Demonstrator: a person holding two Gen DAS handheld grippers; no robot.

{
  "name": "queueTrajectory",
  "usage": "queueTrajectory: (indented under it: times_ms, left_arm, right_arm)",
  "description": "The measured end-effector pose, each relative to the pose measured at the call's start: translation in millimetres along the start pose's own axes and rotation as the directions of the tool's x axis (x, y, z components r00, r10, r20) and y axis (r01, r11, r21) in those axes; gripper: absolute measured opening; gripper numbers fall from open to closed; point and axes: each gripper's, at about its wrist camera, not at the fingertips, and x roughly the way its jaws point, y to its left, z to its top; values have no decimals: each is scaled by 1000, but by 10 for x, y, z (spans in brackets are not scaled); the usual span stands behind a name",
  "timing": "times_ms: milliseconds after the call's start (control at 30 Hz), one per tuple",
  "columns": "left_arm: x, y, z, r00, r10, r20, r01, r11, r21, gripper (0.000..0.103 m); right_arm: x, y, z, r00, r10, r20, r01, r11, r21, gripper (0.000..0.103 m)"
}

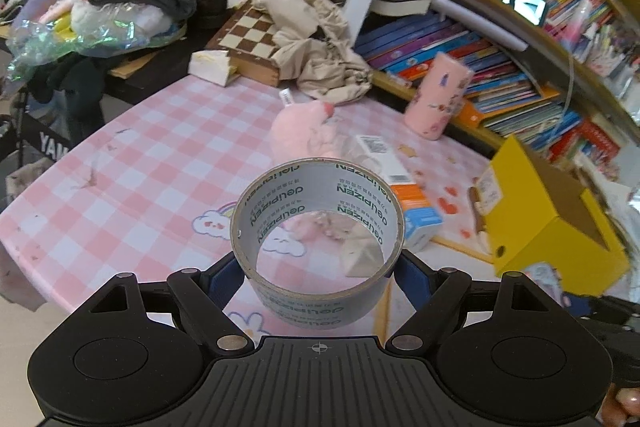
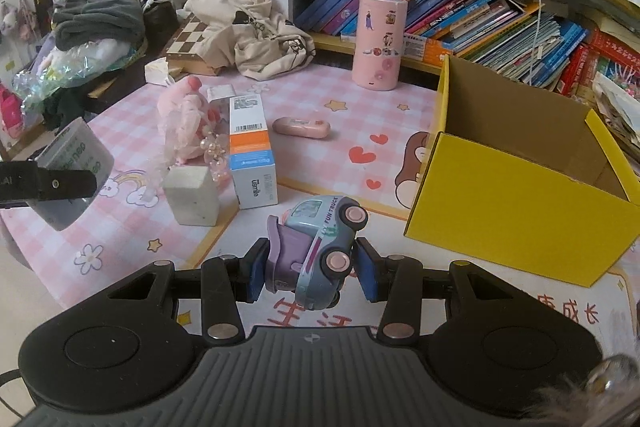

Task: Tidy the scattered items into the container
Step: 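Carry the tape roll and toy car over the yellow box with both tools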

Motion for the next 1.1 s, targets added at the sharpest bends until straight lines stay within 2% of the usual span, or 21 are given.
queueTrajectory:
  times_ms: [233,567,1100]
  left_arm:
    - [-96,-10,17,997,-71,-1,71,997,-7,82]
    - [-180,-83,32,987,-161,2,161,987,30,82]
    - [-212,-135,-73,977,-212,-31,213,975,62,82]
  right_arm:
    - [-117,61,-38,1000,-24,20,23,1000,15,43]
    - [-340,27,-107,995,-82,50,78,994,76,43]
    - [-498,48,-246,990,-125,58,119,988,97,43]
